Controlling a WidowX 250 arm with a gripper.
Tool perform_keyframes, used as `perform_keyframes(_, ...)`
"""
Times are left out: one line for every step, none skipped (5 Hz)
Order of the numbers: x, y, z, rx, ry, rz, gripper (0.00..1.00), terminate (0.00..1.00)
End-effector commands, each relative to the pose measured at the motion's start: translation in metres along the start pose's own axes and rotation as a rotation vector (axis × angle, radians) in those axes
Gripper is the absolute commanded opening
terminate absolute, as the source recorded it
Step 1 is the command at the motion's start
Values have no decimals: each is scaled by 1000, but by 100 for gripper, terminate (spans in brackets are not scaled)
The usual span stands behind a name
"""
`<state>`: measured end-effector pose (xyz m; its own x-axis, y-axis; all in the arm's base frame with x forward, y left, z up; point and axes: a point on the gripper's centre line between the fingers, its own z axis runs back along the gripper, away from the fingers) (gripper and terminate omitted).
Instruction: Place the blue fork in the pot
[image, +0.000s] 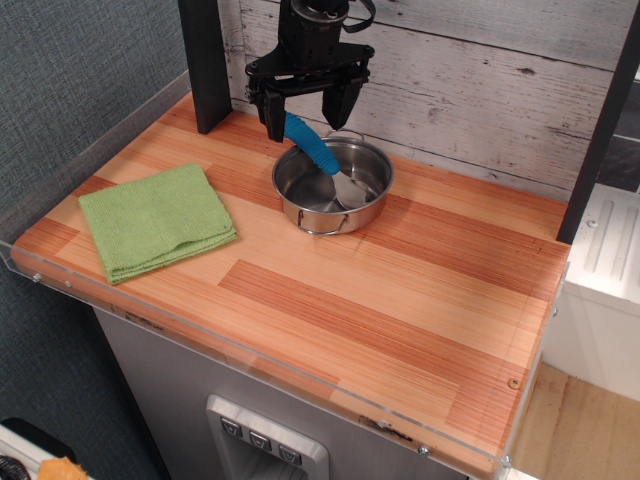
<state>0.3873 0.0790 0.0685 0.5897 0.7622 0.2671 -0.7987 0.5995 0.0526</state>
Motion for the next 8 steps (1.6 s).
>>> perform_keyframes(-8,26,53,-95,-36,-192,100,0)
perform_keyframes(-18,36,63,-130,-13,-316,100,0)
perform_keyframes(-38,40,71,-169,-7,-465,100,0)
perform_keyframes(-56,42,77,-198,13,-576,100,0)
perform_keyframes(-72,43,85,-243,21,-683,100,0)
perform_keyframes(-89,39,90,-259,12,-796,100,0)
perform_keyframes(-107,32,92,-234,10,-891,100,0)
perform_keyframes(-107,32,92,-234,10,-891,100,0)
